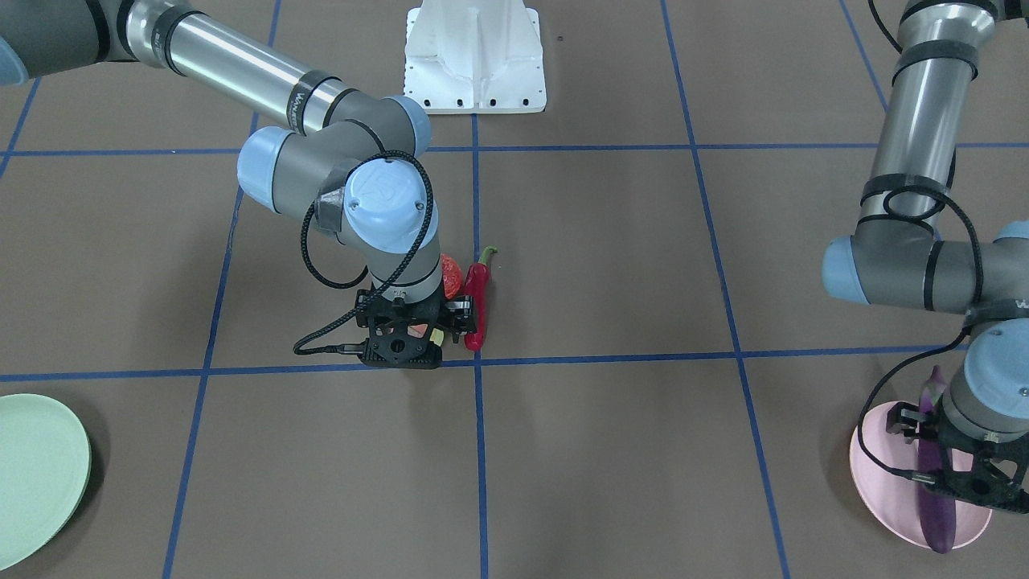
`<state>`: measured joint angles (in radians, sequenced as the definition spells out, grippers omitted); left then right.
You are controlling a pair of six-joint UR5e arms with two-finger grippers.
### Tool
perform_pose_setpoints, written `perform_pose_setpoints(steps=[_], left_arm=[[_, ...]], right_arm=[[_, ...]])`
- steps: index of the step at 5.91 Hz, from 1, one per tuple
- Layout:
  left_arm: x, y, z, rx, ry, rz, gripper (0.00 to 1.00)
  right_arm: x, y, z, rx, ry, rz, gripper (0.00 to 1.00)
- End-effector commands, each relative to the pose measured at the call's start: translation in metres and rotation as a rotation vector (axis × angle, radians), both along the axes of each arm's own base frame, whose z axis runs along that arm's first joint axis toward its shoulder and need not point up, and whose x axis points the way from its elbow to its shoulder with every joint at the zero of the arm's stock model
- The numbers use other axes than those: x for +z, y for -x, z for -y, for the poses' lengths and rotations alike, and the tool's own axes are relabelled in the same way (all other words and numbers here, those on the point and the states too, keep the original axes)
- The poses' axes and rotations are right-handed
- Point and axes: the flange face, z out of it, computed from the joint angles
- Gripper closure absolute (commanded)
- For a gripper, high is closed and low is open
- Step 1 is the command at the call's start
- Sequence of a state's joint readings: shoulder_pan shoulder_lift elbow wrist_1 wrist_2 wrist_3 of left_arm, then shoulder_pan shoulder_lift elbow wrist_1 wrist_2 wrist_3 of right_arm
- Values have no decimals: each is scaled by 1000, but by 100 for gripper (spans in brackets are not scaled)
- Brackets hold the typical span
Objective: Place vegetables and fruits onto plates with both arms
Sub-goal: 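Lower the eggplant onto the pink plate while the right gripper grasps the peach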
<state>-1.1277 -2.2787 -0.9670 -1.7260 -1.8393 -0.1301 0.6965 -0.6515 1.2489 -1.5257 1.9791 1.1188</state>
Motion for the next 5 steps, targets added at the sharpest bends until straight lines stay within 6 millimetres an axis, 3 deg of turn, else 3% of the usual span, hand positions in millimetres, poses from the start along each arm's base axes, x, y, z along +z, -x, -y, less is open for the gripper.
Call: perform_pose_setpoints(steps=[1,5], left_arm=[[-5,0,0,-6,1,-15,0],[-11,0,0,-7,-10,-19,0]], right_arm=[[14,3,-1,-5,0,-28,0],[38,21,-6,-48,5,-63,0]])
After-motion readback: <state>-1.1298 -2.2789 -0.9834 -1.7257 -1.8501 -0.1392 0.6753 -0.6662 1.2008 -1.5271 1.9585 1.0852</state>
